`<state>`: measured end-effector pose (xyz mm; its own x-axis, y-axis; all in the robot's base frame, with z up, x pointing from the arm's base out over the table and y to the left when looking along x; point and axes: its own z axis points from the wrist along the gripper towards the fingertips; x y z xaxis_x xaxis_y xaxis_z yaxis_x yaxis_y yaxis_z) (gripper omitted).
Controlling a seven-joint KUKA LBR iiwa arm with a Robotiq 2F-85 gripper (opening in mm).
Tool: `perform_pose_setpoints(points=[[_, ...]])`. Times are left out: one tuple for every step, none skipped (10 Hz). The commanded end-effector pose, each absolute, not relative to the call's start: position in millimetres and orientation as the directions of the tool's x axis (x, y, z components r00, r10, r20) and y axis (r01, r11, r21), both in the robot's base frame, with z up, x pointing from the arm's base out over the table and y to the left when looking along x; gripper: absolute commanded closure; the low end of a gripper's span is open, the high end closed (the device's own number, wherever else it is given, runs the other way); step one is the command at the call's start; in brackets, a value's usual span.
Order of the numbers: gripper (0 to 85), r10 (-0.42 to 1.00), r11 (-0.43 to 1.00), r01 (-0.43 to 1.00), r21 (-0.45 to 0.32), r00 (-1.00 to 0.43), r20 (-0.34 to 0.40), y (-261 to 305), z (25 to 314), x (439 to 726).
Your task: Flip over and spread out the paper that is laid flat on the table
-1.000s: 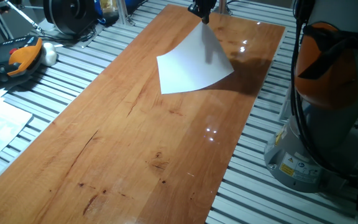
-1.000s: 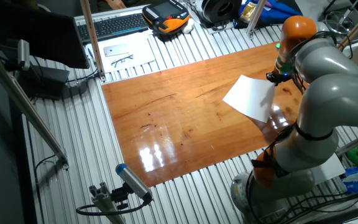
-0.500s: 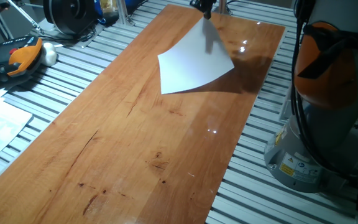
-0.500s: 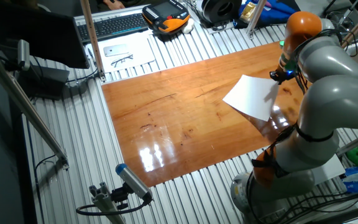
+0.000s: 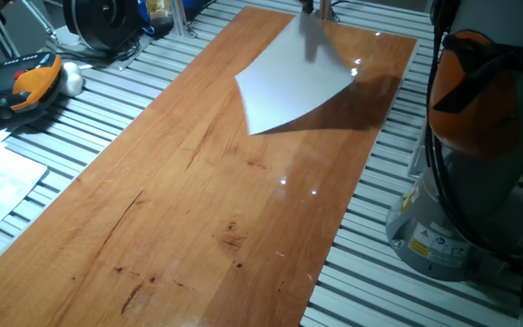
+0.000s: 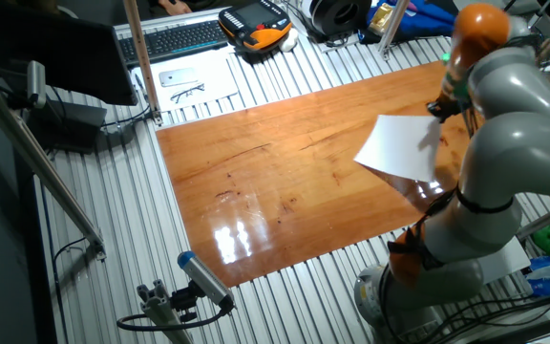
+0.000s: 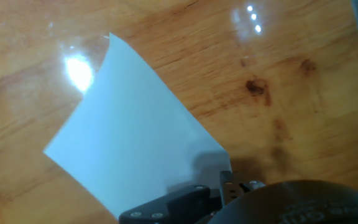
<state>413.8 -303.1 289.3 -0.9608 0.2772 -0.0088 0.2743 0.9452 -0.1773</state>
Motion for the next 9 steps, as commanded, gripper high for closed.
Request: perform_pose_setpoints(points=[[85.0,0.277,0.945,0.274,-0.177,-0.961,-0.009,-306,293,412],[85.0,0.273,0.946,0.271,-0.180,-0.962,-0.014,-308,297,409],[85.0,0.274,0.946,0.272,-0.177,-0.962,-0.013,-313,304,404],[85.0,0.274,0.947,0.272,-0.172,-0.962,-0.014,-317,309,399],[85.0,0.276,0.948,0.274,-0.161,-0.961,-0.009,-322,315,395],[85.0,0.277,0.950,0.274,-0.153,-0.961,0.000,-325,317,395],[85.0,0.270,0.952,0.266,-0.148,-0.963,0.007,-330,319,395],[85.0,0.262,0.955,0.257,-0.147,-0.965,0.010,-335,321,395],[85.0,0.254,0.956,0.250,-0.151,-0.967,0.009,-338,323,394]])
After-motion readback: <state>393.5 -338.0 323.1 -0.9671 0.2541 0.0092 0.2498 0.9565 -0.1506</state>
